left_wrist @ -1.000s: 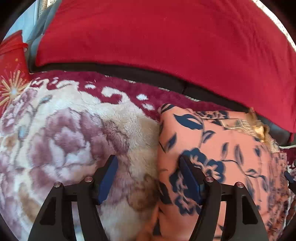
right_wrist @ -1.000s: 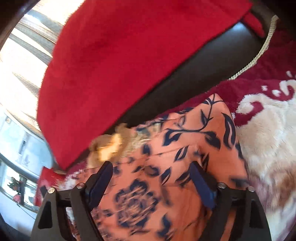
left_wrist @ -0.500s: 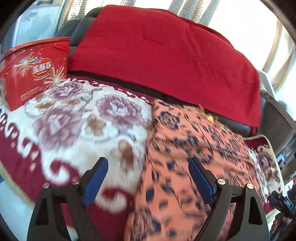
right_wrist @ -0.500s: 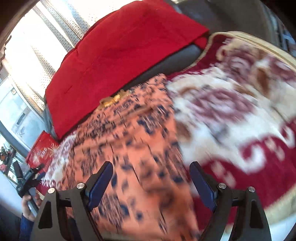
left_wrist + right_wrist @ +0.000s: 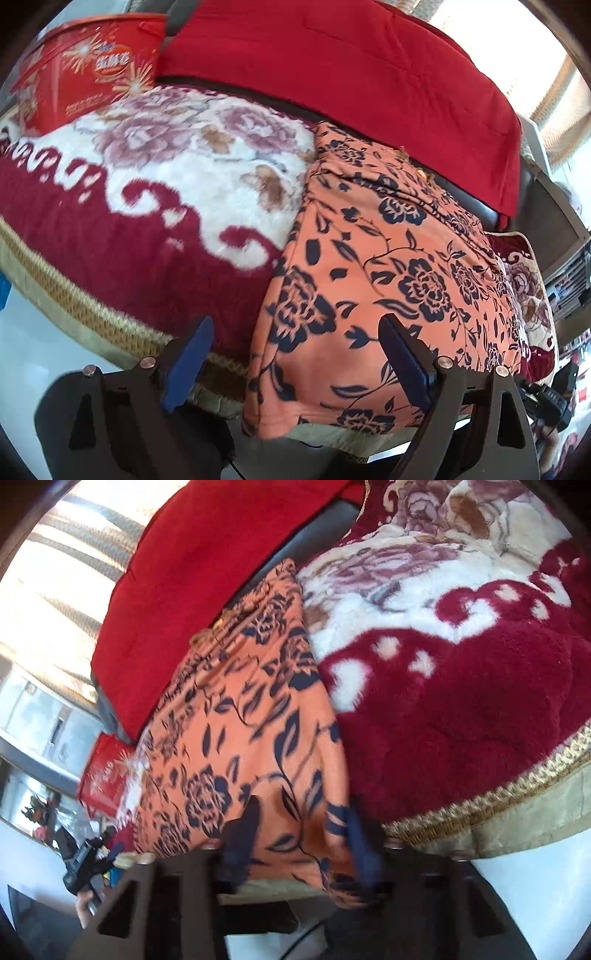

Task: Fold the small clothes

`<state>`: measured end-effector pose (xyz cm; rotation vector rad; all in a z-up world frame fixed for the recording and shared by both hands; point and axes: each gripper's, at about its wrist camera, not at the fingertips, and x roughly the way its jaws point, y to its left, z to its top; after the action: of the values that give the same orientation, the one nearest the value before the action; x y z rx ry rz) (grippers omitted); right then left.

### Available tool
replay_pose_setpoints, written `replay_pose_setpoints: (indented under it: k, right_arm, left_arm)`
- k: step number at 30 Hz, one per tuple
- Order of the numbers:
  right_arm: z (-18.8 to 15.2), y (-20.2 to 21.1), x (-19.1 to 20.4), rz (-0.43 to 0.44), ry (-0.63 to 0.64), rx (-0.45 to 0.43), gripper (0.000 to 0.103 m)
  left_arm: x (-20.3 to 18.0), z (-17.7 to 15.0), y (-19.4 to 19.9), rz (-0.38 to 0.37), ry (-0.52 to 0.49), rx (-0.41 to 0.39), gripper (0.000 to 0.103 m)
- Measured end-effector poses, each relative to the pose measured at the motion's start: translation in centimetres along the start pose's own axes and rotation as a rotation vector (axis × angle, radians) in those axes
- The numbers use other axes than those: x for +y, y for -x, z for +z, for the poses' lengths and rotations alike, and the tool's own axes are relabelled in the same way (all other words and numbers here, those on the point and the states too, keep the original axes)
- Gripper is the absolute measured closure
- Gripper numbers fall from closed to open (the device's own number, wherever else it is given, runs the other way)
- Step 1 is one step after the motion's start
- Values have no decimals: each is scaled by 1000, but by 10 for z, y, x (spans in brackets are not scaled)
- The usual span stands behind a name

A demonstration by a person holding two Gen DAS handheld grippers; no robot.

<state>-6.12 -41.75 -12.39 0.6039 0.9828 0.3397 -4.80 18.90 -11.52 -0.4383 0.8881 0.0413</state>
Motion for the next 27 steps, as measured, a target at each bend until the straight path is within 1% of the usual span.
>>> replay_pose_setpoints:
  k: [1, 4, 7, 9, 10, 11, 12, 13, 14, 16, 18, 19, 21, 22, 23, 24, 25, 26, 27]
  right_arm:
    - [-2, 1, -3, 0, -6, 4, 60]
    - [-6, 2, -11, 16, -33, -3, 60]
    - [-7, -3, -14, 36, -53, -2, 54]
    - [-7, -4, -13, 42, -53, -3, 54]
    - [-8, -5, -12, 40, -50, 0, 56]
    - [-8, -5, -10, 36, -41, 8, 71]
    - [-8, -6, -9, 25, -32, 24, 81]
    - [-9, -6, -9, 7, -24, 35, 91]
    - [-9, -5, -11, 12, -28, 37, 92]
    - [-9, 1, -10, 33, -44, 28, 93]
    - [-8, 12, -6, 53, -38, 2, 94]
    - [-8, 14, -5, 63, -43, -2, 90]
    - [-7, 10, -12, 39, -72, 8, 78]
    - [-7, 5, -16, 29, -85, 25, 62]
    - [-9, 1, -18, 28, -99, 40, 46]
    - [-11, -2, -18, 43, -100, 49, 41]
    - [-12, -4, -16, 53, -94, 57, 40]
    - [-13, -7, -13, 55, -78, 70, 47]
    - [-14, -10, -11, 42, -60, 79, 54]
  left_arm:
    - [1, -3, -2, 7, -7, 2, 12]
    - [1, -10, -13, 28, -37, 43, 12]
    - [1, -18, -22, 39, -32, 90, 12]
    - [1, -24, -26, 31, -23, 115, 13]
    - [1, -26, -28, 24, -30, 127, 13]
    - [0, -27, -29, 18, -38, 136, 25]
    - [0, -29, -33, 14, -46, 164, 60]
    - [1, -30, -37, 17, -52, 199, 82]
    - [2, -31, -41, 33, -53, 226, 95]
    - [3, -30, -34, 7, -42, 208, 96]
    - [2, -29, -24, -11, -49, 172, 96]
    - [1, -28, -20, -16, -51, 160, 96]
    - [3, -28, -23, -21, -44, 167, 95]
    - [4, -29, -25, -11, -44, 170, 93]
    - [3, -30, -28, 1, -48, 176, 84]
    - [2, -32, -31, 7, -48, 181, 63]
    - [1, -34, -32, 3, -41, 180, 51]
    - [3, -35, -32, -4, -35, 174, 39]
    - [3, -35, -31, -13, -37, 164, 43]
